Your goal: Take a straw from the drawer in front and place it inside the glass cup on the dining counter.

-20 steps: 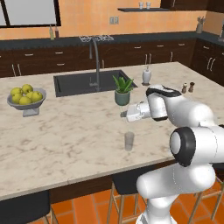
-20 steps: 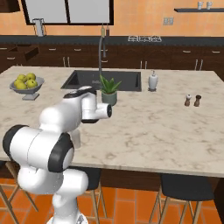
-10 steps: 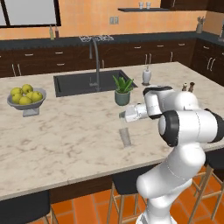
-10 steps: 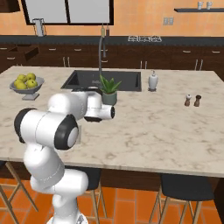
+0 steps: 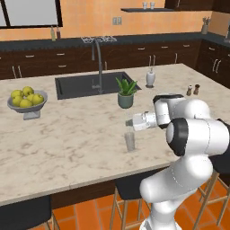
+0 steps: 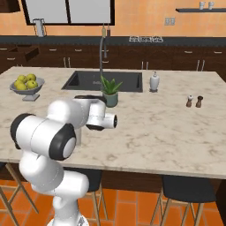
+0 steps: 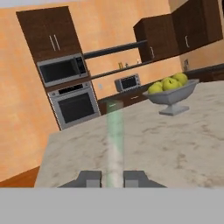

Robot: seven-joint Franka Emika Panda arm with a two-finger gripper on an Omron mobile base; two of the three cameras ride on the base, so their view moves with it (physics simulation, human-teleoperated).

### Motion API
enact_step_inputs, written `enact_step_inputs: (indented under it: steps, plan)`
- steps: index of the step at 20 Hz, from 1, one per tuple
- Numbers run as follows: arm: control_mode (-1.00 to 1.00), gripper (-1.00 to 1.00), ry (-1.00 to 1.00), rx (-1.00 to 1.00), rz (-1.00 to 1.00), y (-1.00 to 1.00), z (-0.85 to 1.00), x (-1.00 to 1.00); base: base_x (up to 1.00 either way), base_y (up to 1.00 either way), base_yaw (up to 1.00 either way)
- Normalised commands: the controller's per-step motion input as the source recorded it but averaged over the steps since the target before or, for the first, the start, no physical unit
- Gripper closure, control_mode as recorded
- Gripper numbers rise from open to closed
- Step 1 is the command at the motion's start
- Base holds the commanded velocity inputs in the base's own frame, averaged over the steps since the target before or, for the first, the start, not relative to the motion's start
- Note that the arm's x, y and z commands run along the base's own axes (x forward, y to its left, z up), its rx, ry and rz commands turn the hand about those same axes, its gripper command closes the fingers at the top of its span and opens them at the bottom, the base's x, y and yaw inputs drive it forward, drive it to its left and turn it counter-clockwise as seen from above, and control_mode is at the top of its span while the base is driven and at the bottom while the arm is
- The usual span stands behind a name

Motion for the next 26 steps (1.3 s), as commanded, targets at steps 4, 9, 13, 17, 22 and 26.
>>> enact_step_inputs:
  steps: [4,9,13,17,22,26]
  plan:
    - [-1.00,1.00,-0.01,0.04,0.00,0.00,-0.31,-0.25,0.00,0.00,0.00]
    - [-1.00,1.00,-0.06,0.00,0.00,-0.13,-0.21,-0.01,0.00,0.00,0.00]
    - [-1.00,1.00,-0.06,0.00,0.00,-0.21,-0.22,0.22,0.00,0.00,0.00]
    - [-1.00,-1.00,-0.04,0.00,0.00,-0.01,-0.14,0.09,0.00,0.00,0.00]
    - [-1.00,-1.00,-0.09,0.00,0.00,0.00,0.00,-0.04,0.00,0.00,0.00]
    - [-1.00,-1.00,-0.13,0.00,0.00,0.00,0.00,-0.33,0.00,0.00,0.00]
